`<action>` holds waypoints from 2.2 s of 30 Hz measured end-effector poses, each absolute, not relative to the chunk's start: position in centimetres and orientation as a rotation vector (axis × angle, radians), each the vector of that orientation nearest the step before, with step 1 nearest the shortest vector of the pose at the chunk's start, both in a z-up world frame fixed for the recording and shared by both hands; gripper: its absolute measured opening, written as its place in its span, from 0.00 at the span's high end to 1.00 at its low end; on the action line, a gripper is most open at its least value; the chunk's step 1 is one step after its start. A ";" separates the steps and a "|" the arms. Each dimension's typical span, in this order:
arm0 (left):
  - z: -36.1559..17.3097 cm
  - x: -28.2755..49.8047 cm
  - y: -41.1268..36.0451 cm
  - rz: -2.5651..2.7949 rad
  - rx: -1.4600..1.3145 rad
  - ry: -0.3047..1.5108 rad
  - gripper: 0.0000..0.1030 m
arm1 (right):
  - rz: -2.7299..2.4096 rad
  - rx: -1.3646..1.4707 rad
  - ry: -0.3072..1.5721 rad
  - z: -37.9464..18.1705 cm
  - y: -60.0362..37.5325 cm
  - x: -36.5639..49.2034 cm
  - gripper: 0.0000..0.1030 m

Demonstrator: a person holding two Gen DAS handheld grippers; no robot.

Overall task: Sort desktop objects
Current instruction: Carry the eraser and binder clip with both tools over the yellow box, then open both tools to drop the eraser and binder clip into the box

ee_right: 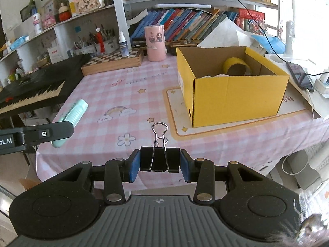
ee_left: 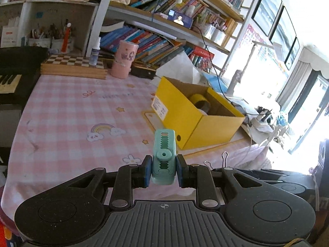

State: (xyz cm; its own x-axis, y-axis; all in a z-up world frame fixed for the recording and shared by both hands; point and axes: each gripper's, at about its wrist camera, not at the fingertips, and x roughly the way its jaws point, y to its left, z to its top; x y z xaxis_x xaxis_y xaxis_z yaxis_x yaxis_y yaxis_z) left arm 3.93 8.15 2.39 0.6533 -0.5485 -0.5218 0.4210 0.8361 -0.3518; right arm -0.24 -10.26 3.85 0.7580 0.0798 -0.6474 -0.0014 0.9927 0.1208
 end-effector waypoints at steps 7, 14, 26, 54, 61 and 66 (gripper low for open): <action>2.5 3.7 6.7 -0.592 -0.174 0.661 0.78 | 0.024 0.129 0.716 3.5 -11.1 -1.1 0.64; 2.5 4.1 4.0 -0.676 -0.129 0.674 0.78 | -0.044 0.174 0.714 3.1 -13.1 -2.0 0.64; 1.8 5.7 -0.4 -0.762 -0.090 0.704 0.78 | -0.142 0.243 0.754 2.0 -17.4 -1.9 0.64; 5.4 12.4 -11.9 -0.705 -0.084 0.553 0.77 | -0.134 0.056 0.466 7.4 -28.5 4.7 0.64; 5.3 14.5 -14.2 -0.587 -0.071 0.582 0.77 | -0.030 0.062 0.495 7.0 -31.8 8.6 0.64; 4.8 16.3 -15.1 -0.479 -0.077 0.612 0.77 | 0.047 0.021 0.519 6.4 -32.7 11.2 0.64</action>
